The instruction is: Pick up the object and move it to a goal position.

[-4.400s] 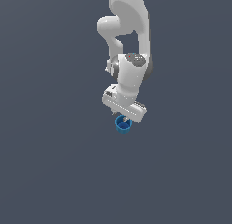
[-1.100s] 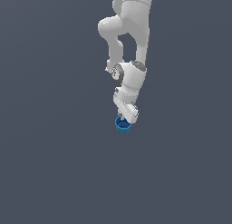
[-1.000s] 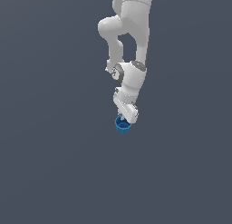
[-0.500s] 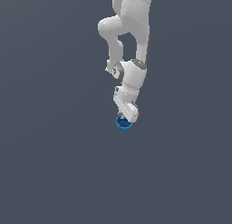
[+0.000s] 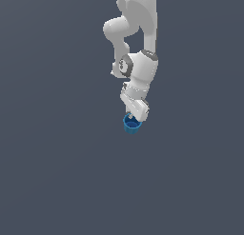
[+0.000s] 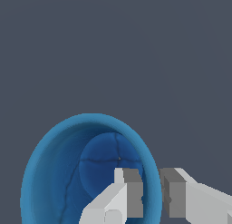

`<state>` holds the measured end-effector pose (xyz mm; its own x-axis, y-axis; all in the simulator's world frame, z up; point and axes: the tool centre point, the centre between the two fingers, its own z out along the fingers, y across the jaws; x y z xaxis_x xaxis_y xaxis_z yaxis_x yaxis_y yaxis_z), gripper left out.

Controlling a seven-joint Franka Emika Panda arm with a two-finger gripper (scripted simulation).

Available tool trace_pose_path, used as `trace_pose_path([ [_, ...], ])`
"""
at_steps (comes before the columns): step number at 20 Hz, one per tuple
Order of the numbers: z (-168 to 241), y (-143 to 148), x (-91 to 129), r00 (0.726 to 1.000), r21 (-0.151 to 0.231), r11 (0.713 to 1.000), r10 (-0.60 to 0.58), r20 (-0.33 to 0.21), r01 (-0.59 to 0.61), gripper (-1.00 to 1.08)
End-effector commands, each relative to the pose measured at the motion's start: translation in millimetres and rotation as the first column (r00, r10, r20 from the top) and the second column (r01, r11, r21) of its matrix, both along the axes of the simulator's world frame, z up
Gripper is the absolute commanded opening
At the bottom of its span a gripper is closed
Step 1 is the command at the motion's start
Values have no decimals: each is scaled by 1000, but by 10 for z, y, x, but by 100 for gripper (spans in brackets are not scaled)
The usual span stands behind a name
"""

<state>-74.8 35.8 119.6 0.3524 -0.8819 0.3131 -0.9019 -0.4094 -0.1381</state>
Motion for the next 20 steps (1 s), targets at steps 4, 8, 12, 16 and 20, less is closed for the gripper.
trace_pose_path([
  [4,401,62,-66,1000,2,1000,-1,2,1,-100],
  [8,710,106,-121,1000,2,1000,-1,2,1,-100],
  [12,1031,150,-175,1000,1,1000,-2,3,2,-100],
  [16,1353,195,-229,1000,0,1000,-2,4,2,-100],
  [20,1677,242,-284,1000,-1,1000,-3,4,3,-100],
])
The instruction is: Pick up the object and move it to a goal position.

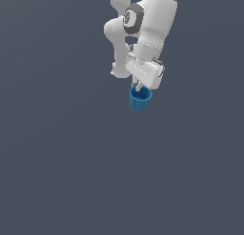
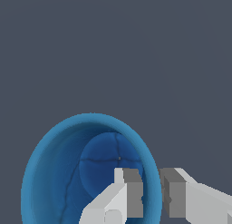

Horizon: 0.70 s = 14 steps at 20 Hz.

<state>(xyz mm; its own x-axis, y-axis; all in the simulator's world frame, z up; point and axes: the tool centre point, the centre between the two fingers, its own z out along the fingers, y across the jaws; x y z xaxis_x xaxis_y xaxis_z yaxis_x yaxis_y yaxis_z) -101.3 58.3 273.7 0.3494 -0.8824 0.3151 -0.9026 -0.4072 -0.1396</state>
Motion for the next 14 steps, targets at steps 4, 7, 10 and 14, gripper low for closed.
trace_pose_path([
  [4,472,70,-78,1000,0,1000,0,3,0,-100],
  [7,731,113,-124,1000,0,1000,0,3,0,-100],
  [10,998,159,-170,1000,0,1000,0,3,0,-100],
  [14,1364,227,-230,1000,2,1000,1,1,-1,-100],
])
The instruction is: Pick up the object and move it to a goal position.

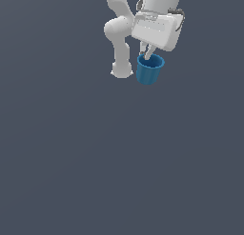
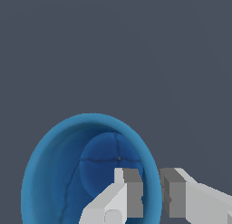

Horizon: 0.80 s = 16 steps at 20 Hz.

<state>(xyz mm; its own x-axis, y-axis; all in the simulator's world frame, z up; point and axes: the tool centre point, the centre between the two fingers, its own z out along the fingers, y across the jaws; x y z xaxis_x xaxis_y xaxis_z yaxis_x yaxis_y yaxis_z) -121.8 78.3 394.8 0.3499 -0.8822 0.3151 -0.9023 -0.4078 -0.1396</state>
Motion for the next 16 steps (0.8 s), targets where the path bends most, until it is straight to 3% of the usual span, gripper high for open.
trace_pose_path([
  [1,248,44,-41,1000,2,1000,1,1,-1,-100],
  [9,915,175,-136,1000,3,1000,3,0,-3,-100],
  [16,1257,249,-170,1000,1,1000,4,0,-4,-100],
])
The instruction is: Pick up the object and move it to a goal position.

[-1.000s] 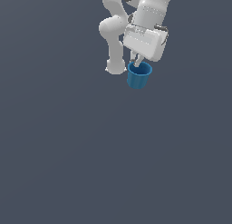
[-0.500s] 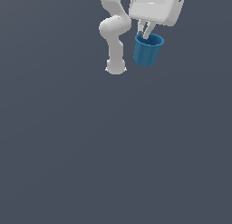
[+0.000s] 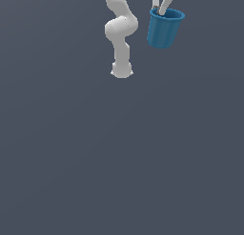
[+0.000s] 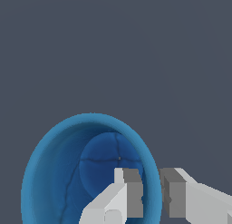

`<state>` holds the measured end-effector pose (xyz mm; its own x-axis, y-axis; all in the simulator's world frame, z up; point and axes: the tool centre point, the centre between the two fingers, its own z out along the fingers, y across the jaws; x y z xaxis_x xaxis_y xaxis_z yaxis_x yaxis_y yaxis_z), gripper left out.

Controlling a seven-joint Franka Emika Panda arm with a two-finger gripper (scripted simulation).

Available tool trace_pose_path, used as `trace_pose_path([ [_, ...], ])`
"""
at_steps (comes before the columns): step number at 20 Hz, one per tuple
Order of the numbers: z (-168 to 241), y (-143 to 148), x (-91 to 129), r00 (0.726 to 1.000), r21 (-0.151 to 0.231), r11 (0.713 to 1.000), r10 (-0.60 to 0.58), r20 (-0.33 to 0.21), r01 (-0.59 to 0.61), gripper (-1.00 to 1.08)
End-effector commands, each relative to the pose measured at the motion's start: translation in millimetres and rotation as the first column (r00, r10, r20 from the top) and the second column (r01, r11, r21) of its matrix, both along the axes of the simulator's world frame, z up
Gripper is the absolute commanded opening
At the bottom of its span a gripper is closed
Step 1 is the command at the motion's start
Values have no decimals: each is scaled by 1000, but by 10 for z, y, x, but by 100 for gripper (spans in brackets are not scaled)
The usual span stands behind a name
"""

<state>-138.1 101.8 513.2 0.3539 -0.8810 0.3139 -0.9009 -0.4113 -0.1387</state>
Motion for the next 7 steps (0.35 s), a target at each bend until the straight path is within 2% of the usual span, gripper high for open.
trace_pose_path([
  [1,102,19,-8,1000,0,1000,0,2,0,-100],
  [7,180,35,-11,1000,0,1000,0,2,0,-100],
])
